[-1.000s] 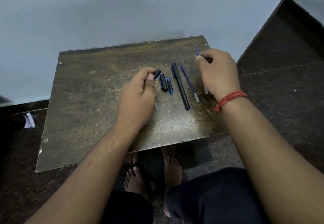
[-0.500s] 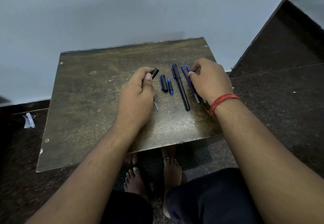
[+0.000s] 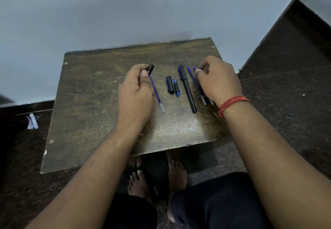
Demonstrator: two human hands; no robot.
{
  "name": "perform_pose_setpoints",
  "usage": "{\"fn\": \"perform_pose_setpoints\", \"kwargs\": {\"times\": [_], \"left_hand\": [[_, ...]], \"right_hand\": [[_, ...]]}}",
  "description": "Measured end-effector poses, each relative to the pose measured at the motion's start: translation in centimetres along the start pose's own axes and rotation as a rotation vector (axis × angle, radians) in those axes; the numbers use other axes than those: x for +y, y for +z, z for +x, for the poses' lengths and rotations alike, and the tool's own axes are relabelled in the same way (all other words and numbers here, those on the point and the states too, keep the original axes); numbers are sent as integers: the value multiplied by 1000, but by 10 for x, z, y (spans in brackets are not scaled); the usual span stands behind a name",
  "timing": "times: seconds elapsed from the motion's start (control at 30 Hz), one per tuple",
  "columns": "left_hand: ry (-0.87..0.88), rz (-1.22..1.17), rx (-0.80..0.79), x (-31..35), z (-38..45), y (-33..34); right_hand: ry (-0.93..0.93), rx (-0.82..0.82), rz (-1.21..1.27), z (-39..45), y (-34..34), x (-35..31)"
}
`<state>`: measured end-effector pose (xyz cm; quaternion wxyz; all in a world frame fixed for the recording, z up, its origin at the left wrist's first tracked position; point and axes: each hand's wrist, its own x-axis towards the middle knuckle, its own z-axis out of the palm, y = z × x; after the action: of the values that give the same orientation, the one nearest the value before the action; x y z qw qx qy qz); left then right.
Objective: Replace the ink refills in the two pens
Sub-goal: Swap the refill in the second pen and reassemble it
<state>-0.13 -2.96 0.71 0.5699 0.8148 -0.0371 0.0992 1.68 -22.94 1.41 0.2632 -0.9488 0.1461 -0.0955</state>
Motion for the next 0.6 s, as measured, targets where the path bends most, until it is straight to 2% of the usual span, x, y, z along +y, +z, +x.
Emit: {"fn": "perform_pose_setpoints", "kwargs": {"times": [0.13,0.33,0.6], "left_hand": [[-13,-10,33,-1,3,-1],[-29,-28,83,-6,8,-1],[-65,-75,112,-6,9,-3]], "right_hand": [[-104,24,-11,-11,0,-20],[-366,-93,-251,-41,22,-68],[-364,-204,-337,-52,36,-78]]}}
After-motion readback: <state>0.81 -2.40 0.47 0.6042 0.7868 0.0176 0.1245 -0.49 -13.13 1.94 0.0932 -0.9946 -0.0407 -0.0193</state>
